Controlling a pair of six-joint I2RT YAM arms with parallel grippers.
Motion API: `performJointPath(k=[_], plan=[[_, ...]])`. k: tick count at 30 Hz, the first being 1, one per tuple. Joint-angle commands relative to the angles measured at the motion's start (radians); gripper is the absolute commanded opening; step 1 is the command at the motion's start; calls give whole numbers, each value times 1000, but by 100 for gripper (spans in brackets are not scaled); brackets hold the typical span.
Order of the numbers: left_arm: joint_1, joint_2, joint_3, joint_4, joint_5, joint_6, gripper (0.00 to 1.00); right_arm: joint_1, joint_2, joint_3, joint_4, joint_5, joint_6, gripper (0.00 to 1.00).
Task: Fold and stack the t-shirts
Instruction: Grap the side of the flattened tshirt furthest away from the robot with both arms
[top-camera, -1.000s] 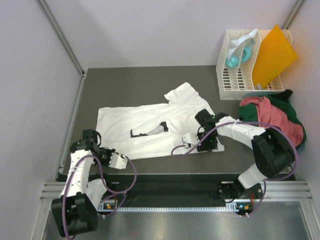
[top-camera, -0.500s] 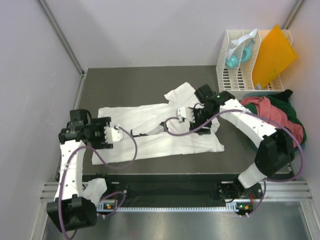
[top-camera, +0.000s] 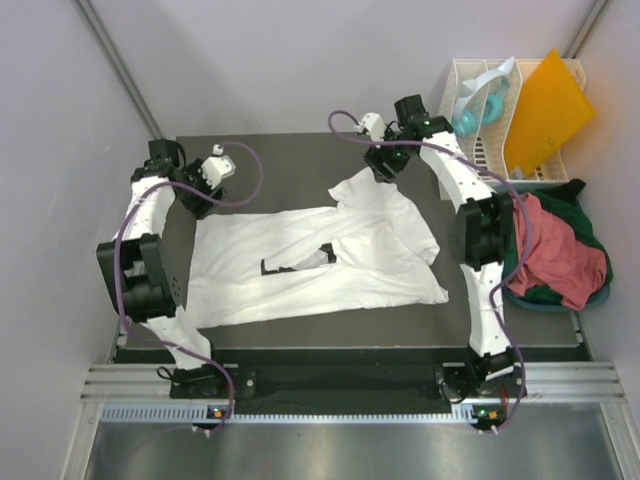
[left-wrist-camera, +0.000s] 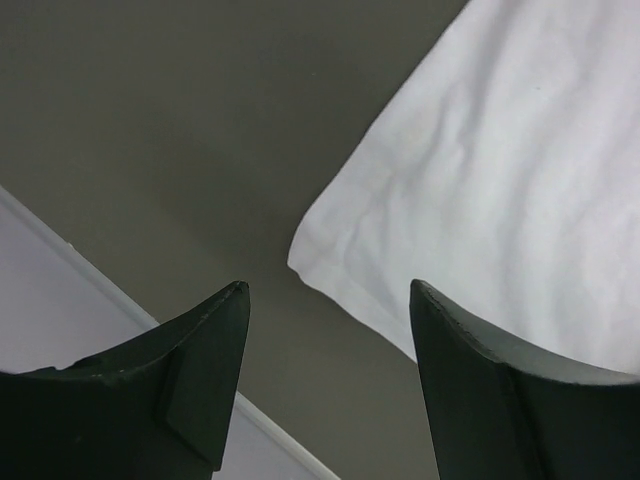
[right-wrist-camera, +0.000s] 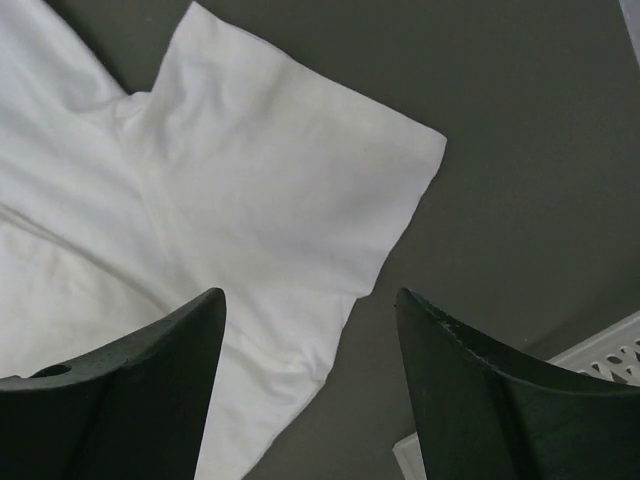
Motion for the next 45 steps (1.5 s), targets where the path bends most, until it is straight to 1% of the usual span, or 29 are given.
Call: performJointPath(k=[1, 3, 4, 6, 7, 10, 16, 24, 28, 30, 32, 36, 40, 45], plan=[[-10, 90, 97, 69, -51, -90, 70, -1, 49, 19, 154, 4, 91, 69], [-16, 124, 125, 75, -81, -93, 70, 1, 63, -37, 219, 27, 110, 67], [-19, 153, 142, 72, -95, -93, 70, -1, 69, -47, 278, 38, 130, 67], [-28, 170, 149, 76, -115, -93, 70, -1, 87, -83, 346, 93, 150, 67], [-31, 178, 146, 81, -123, -95, 70, -2, 95, -87, 409, 115, 177, 68], [-50, 181, 128, 93, -138, -97, 70, -4, 155, -51, 480, 175, 235, 67], [-82, 169, 85, 115, -170, -101, 69, 2, 221, 1, 598, 221, 369, 65], [-114, 144, 77, 102, -197, -107, 68, 5, 255, 57, 632, 232, 515, 63], [-134, 126, 77, 102, -201, -116, 68, -22, 247, 44, 652, 175, 677, 63], [-142, 118, 77, 99, -213, -118, 68, -25, 252, 44, 658, 170, 705, 62], [-154, 115, 77, 86, -220, -106, 68, -31, 264, 46, 658, 161, 716, 62], [-166, 106, 74, 40, -247, -61, 67, -65, 278, 26, 655, 139, 817, 61], [-177, 98, 82, 24, -263, -54, 67, -85, 288, -6, 653, 113, 843, 61], [-186, 91, 88, 26, -276, -58, 67, -97, 304, 14, 656, 90, 862, 60]])
